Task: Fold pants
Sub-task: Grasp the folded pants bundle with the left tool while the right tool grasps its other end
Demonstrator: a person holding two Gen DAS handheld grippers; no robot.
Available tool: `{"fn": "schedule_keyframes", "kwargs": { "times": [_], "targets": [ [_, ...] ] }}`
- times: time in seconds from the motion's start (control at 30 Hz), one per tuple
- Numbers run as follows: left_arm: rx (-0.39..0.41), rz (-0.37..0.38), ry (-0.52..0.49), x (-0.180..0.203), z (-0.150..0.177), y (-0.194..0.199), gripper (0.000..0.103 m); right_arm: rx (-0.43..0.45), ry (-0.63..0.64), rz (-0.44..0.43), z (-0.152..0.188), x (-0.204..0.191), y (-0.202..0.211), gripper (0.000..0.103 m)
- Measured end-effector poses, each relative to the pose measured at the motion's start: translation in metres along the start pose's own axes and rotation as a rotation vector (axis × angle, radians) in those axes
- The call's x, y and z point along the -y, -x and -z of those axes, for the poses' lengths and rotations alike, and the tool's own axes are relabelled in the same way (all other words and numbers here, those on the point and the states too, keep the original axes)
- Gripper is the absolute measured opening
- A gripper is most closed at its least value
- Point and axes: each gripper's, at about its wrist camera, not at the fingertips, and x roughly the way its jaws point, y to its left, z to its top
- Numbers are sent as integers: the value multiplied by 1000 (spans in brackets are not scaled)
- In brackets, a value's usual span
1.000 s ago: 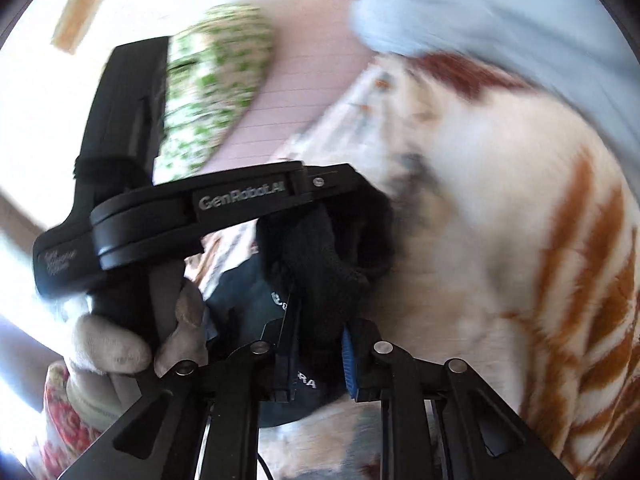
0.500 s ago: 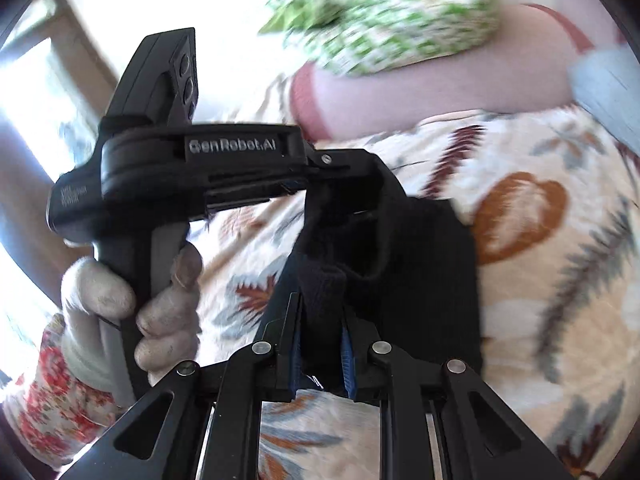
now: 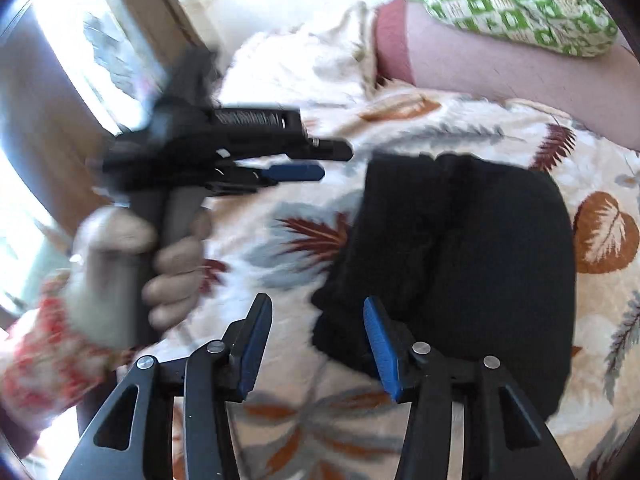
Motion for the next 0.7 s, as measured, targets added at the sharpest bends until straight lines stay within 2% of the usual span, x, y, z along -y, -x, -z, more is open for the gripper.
{"fn": "schedule_keyframes", "kwargs": {
  "times": [0.1, 0.13, 0.17, 0.23, 0.4, 0.57, 0.67, 0.7],
  "targets": [
    [38, 1, 7, 1, 11, 19, 42, 63, -46, 53, -11, 12, 30, 52],
    [47, 7, 8, 3, 18, 24, 42, 70, -63, 78, -18, 17, 32, 48],
    [51, 22, 15, 5, 27, 27, 42, 69, -75, 117, -28, 24, 30, 37],
    [43, 56, 26, 9, 45, 28, 42, 36, -96, 140, -45, 32, 14, 34],
    [-22, 62, 65, 7, 85, 15, 42, -96, -128, 161, -80, 45, -57, 33],
    [-25, 48, 39, -4, 97, 16, 42, -261, -124, 207, -80, 45, -123, 36],
    [-15, 78, 34, -13, 98, 24, 44, -252, -99, 196, -84, 40, -119, 41],
    [-13, 93, 37, -14, 98, 26, 46, -207, -111, 153, -88, 41, -102, 41]
  ]
}}
